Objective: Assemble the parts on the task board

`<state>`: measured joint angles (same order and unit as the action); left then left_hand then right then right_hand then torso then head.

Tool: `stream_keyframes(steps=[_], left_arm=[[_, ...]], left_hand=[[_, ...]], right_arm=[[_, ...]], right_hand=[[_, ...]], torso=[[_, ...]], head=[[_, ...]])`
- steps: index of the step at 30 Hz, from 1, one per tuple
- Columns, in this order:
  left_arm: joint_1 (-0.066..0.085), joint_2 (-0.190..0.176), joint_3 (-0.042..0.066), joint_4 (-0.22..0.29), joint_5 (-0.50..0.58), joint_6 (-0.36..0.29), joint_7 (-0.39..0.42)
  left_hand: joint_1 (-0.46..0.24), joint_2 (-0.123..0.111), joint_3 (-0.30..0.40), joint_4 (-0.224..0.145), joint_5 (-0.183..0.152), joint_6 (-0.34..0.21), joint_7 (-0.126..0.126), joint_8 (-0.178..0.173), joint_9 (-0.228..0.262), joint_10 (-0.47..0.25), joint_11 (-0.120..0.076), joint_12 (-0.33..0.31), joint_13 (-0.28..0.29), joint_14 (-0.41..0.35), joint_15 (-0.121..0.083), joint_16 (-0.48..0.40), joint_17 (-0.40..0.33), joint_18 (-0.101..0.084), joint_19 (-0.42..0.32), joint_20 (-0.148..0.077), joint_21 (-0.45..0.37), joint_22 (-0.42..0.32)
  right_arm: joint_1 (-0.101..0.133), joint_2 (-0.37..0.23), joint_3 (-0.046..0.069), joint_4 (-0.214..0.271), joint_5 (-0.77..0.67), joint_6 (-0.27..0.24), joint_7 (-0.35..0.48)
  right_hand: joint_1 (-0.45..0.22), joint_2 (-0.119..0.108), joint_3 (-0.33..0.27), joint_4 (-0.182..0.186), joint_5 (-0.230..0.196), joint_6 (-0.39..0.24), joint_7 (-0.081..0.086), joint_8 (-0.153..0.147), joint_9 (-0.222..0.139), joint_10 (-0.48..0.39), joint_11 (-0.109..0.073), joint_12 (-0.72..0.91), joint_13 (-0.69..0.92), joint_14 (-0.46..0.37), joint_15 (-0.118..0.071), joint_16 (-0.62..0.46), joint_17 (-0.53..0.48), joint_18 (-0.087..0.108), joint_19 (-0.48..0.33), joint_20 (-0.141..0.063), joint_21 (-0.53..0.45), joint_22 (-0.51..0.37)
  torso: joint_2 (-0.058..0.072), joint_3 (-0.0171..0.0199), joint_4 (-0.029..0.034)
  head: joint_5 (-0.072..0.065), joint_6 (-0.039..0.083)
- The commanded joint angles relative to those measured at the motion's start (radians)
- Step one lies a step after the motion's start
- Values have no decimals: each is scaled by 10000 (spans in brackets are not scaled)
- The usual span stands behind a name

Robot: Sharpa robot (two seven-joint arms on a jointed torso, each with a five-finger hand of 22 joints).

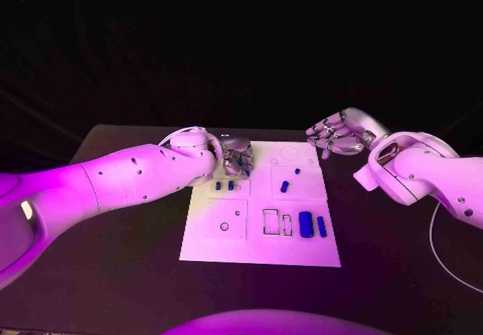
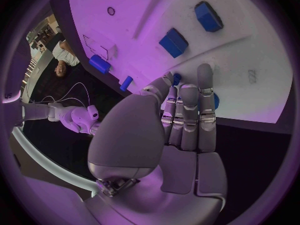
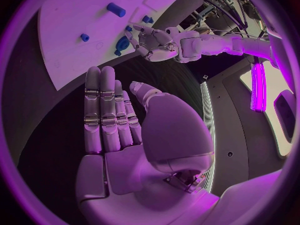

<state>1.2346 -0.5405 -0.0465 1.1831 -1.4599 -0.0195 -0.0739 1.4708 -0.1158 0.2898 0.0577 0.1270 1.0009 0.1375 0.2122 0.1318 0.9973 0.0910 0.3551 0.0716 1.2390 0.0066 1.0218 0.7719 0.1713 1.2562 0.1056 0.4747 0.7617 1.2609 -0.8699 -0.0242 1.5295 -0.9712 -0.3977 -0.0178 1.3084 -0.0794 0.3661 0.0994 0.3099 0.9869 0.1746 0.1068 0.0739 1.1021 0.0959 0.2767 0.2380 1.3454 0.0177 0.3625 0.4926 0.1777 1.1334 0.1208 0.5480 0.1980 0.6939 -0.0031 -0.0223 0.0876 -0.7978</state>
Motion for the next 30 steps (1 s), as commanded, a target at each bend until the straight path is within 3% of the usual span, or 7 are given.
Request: stream_keyframes(steps=[1, 13, 30], left_arm=[[-4, 40, 6, -10, -135, 306, -111], [-47, 177, 8, -159, -177, 178, -166], [-110, 387, 7, -454, -209, 284, -241]], left_hand=[[-67, 12, 64, -23, -66, 103, 12, -66, -24, 121, -22, -72, -23, 157, 6, 184, 192, 106, 120, -3, 69, 34], [-76, 79, 342, -155, -59, 289, 3, -197, -97, 435, -80, -206, -47, 660, -52, 979, 1038, 101, 339, -59, 271, 238], [-286, 67, 998, -503, -86, 578, -29, -432, -177, 908, -167, -447, -8, 1805, -127, 2971, 3398, -400, 1400, -146, 3718, 2927]], right_arm=[[-8, 23, 2, -9, 125, 60, 125], [-12, 43, 2, -11, 159, 109, 144], [-12, 42, 2, 15, 183, 203, 151]], right_hand=[[-12, -46, 71, -22, -15, -39, 35, -52, -17, 49, 33, -98, -125, 73, 30, -127, -21, 53, 90, -8, -89, -54], [-25, -51, 94, -52, -17, -62, 54, -76, -21, 67, 52, -172, -293, 104, 46, -291, -42, 52, 122, 5, -198, -120], [-28, -50, 99, -60, -18, -59, 55, -77, -19, 73, 55, -187, -332, 114, 49, -328, -46, 51, 131, 8, -224, -136]], torso=[[-8, -8, 5], [3, -10, -13], [-7, -3, -2]], head=[[-3, -19], [7, -36], [-5, -125]])
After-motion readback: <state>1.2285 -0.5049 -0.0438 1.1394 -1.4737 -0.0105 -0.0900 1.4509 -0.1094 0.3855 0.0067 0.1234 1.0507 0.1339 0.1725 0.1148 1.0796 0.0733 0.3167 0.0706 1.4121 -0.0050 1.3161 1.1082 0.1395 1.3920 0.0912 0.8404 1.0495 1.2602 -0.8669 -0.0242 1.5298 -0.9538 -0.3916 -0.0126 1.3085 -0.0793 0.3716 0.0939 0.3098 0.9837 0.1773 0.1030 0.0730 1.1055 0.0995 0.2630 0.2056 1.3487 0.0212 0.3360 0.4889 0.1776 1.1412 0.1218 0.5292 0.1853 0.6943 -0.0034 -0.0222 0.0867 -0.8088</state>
